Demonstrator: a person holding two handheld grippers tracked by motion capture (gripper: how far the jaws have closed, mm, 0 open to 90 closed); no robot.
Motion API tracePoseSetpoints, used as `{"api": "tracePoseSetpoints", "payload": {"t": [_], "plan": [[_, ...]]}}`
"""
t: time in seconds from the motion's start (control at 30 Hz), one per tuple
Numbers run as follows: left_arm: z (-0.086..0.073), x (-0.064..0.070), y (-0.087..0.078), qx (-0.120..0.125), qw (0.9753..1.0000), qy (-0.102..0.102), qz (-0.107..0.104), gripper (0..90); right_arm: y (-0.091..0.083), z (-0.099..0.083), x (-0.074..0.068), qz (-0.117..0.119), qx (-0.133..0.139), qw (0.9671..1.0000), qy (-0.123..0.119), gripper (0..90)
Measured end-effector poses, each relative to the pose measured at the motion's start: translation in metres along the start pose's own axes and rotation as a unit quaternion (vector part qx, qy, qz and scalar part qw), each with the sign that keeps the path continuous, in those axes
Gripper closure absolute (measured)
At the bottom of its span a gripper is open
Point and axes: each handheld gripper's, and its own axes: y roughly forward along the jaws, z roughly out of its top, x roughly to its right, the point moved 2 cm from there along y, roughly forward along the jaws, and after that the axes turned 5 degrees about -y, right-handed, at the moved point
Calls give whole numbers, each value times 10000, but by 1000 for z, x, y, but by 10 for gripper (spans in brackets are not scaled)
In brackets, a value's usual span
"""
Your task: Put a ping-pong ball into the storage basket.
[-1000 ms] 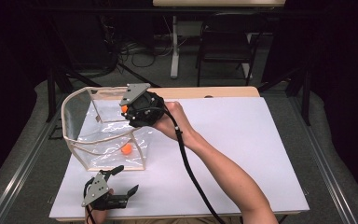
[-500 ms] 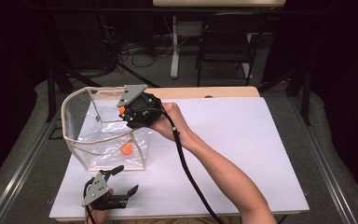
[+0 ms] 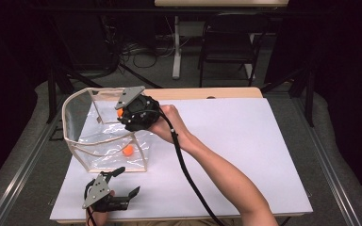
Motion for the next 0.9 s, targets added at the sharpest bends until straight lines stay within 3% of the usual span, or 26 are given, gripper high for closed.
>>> {"api": "tracePoseSetpoints", "payload": {"t": [0.9], "plan": [[0,0,0,7,10000,-8,-14,157,26,-4,-3,218,-345,9992,23,501]]}}
